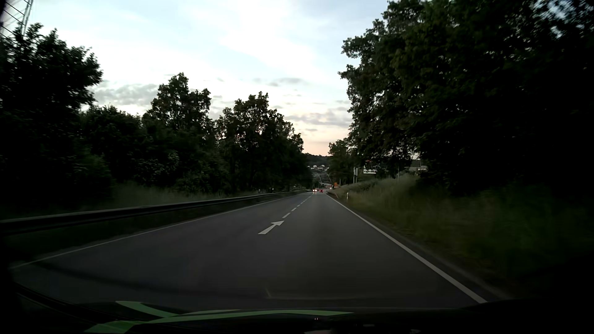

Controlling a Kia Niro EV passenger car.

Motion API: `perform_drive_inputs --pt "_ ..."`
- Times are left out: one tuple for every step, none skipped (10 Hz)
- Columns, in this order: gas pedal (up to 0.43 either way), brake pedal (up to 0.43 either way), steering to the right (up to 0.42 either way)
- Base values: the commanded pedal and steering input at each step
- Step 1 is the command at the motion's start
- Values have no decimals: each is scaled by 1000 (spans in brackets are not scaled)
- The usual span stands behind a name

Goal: Follow the waypoints while adhering to traffic rules and regulations

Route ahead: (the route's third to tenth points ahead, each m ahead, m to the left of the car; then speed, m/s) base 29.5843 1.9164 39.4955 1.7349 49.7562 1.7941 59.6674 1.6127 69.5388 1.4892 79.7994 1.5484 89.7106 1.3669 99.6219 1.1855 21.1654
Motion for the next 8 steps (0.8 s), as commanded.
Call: perform_drive_inputs --pt "0 0 0" --pt "0 0 0" --pt "0 6 -1" --pt "0 6 0" --pt "0 6 0" --pt "0 67 0" --pt "0 85 0" --pt "0 110 0"
